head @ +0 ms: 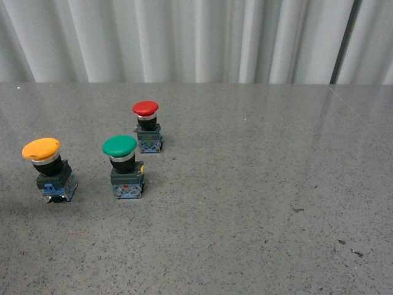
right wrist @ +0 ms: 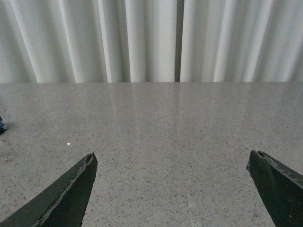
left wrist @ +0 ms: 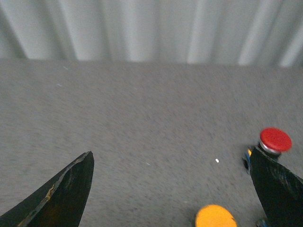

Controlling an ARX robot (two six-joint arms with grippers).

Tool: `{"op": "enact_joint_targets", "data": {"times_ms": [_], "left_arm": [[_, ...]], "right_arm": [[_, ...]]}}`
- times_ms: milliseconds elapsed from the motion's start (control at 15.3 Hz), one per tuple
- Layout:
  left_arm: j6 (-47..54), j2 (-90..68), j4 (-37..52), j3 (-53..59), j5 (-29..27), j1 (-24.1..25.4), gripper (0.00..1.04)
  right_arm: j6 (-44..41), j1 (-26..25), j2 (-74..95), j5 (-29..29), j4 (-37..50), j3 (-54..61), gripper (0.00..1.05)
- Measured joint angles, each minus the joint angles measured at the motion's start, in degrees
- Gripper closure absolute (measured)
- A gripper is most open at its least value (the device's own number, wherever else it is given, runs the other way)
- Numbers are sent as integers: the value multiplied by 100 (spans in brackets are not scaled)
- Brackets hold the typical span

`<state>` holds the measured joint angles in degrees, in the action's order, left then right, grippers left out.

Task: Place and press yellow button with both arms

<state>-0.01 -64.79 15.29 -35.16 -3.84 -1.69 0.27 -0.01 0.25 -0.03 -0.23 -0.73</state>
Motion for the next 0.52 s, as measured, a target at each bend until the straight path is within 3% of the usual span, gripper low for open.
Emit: {"op": "enact_joint_targets", "data": {"times_ms": [196, 523], "left_arm": [[-103, -1296, -396, -568, 494, -315, 7], [-140, -1661, -621, -573, 431, -479, 7]], "right_arm": [[0, 0, 0, 0, -2, 0, 7], [2, 0, 0, 0, -2, 0, 7]]}}
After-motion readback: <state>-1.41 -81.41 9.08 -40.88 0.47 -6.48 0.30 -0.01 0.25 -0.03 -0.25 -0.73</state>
